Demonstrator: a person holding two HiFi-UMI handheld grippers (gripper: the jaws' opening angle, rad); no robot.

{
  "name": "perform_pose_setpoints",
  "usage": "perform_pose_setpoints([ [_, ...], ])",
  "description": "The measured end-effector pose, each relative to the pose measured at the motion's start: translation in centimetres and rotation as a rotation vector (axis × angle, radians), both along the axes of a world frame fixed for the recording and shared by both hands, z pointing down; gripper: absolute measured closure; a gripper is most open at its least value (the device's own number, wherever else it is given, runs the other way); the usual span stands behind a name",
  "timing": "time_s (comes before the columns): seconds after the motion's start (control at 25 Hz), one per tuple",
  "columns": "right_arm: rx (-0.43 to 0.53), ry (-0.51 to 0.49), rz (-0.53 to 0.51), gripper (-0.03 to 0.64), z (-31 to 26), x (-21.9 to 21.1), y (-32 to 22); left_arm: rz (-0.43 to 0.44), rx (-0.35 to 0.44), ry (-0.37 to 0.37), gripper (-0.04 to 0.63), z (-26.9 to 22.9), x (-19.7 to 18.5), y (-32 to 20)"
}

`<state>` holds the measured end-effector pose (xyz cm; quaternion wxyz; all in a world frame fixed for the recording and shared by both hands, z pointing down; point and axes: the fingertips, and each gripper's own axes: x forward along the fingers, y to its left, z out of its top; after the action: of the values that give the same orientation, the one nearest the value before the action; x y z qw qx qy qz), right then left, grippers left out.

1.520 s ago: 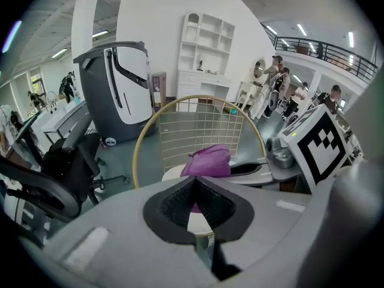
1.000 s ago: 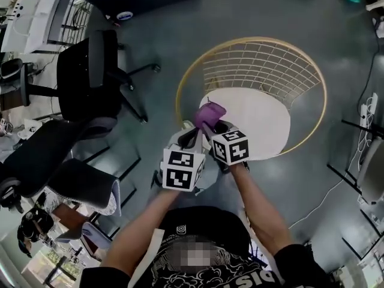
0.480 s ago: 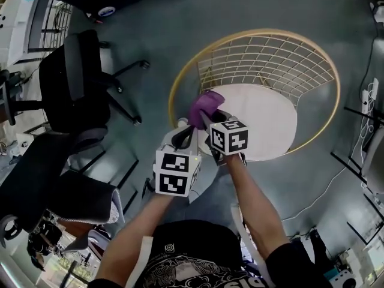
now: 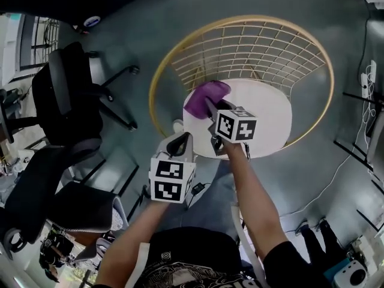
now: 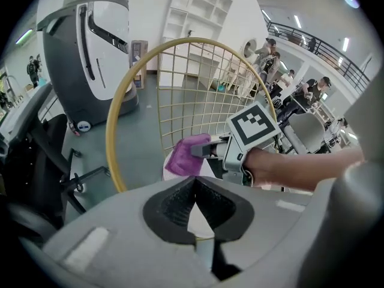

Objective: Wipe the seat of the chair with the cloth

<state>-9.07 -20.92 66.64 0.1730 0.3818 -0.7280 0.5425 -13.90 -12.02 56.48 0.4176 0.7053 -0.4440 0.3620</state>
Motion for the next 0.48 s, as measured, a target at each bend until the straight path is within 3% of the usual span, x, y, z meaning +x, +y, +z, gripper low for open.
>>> perform_pose_setpoints([
  [0.24, -0.009, 0.021, 0.129, 0.555, 0.2, 6.6, -1.9, 0.025, -0.009, -0.009, 0.595, -0.2, 2.5, -0.2],
  [0.48, -0.011, 0.075, 0.161, 0.555, 0.5, 11.7, -2.3, 0.032, -0.006, -0.010, 0.594, -0.2, 4.7, -0.8],
])
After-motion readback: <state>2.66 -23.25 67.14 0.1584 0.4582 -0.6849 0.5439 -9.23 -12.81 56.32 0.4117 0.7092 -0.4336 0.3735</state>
